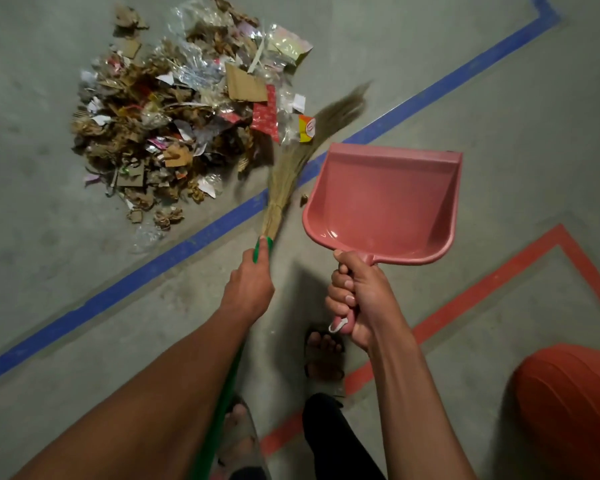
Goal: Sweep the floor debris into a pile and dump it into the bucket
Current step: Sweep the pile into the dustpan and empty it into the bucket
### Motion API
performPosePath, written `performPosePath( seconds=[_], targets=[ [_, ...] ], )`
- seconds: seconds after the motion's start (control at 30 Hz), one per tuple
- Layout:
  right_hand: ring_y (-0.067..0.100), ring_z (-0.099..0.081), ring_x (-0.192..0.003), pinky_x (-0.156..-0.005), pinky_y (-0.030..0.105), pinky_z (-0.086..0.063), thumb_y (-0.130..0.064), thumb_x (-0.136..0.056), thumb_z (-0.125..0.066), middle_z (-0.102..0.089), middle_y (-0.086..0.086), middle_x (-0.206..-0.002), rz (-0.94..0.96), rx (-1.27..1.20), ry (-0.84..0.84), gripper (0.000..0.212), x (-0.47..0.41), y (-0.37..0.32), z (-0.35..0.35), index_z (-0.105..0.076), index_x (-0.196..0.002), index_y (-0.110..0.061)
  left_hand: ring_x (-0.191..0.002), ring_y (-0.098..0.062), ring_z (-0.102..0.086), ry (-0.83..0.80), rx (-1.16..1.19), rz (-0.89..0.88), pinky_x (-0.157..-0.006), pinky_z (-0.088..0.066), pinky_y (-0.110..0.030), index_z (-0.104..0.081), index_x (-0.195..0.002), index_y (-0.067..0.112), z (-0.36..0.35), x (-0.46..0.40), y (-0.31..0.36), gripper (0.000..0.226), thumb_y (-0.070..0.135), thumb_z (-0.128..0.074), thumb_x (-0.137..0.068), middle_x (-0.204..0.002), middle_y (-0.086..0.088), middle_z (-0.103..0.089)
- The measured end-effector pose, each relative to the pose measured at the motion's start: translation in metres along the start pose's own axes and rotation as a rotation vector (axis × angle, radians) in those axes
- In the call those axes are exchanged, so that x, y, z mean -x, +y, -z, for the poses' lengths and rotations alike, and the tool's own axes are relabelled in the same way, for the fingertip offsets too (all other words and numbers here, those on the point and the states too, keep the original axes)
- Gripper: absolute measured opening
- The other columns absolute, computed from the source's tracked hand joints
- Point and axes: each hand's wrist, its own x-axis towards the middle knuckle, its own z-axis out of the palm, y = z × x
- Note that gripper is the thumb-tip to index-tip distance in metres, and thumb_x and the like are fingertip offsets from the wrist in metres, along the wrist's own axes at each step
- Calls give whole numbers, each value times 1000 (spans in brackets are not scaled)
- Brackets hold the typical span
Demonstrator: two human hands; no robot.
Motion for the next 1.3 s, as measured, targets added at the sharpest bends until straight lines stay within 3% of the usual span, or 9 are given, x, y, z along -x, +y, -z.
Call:
performPosePath(
  seconds=[0.2,0.37,0.43,0.53,0.67,0.87,1.13,1.3],
  targets=[
    [7,-24,-36,-32,19,-21,-13,-100,-58,-30,-3,-55,33,63,-8,31,14,19,-15,-45,-72,-17,-95,-34,-64,62,30,-137,-80,-58,-53,6,-162,32,-4,39,-35,78,19,-46,-105,-152,-4,-30],
    [7,-23,-36,-33,18,-21,-13,-100,-57,-27,-4,-54,77,128,-33,31,20,34,-33,-43,-72,-18,-99,-39,-65,-79,-94,-191,-83,-56,-54,4,-163,31,-24,64,-54,93,20,-61,-97,-151,-6,-30],
    [7,-22,-37,-33,18,-21,-12,-99,-57,-27,-4,-54,90,140,-44,32,23,38,-38,-43,-72,-18,-104,-40,-63,-109,-119,-141,-86,-56,-54,1,-163,29,-24,63,-63,88,18,-57,-98,-146,-10,-35],
    [7,-23,-37,-33,19,-20,-11,-99,-57,-27,-4,-55,82,118,-57,32,26,48,-45,-43,-71,-19,-103,-39,-63,-47,-54,-81,-86,-56,-54,4,-161,31,-17,64,-78,78,18,-45,-102,-148,-13,-34],
    [7,-24,-38,-34,19,-21,-12,-98,-59,-28,-4,-55,37,127,-56,31,24,73,-49,-44,-72,-19,-102,-35,-64,65,55,-130,-84,-58,-54,5,-161,35,4,75,-98,75,25,-44,-105,-151,-7,-34],
    [7,-22,-39,-34,20,-18,-13,-98,-59,-28,-4,-55,-21,149,-18,33,18,92,-45,-44,-70,-20,-122,-25,-56,233,181,-169,-96,-51,-43,-8,-164,33,59,80,-121,59,40,-33,-111,-153,-4,-41],
    [6,-18,-34,-31,16,-17,-14,-97,-55,-27,-8,-50,-221,202,-9,33,-24,83,-60,-43,-68,-22,-107,-14,-48,359,308,-148,-86,-43,-37,-16,-164,34,113,33,-127,61,40,-41,-110,-139,-7,-52],
    [5,-18,-33,-29,15,-17,-13,-99,-51,-27,-8,-50,-327,281,-25,34,-64,77,-76,-41,-68,-23,-106,-32,-63,309,402,-94,-90,-54,-44,-25,-161,39,136,-10,-116,56,39,-46,-109,-136,-14,-59]
  ],
)
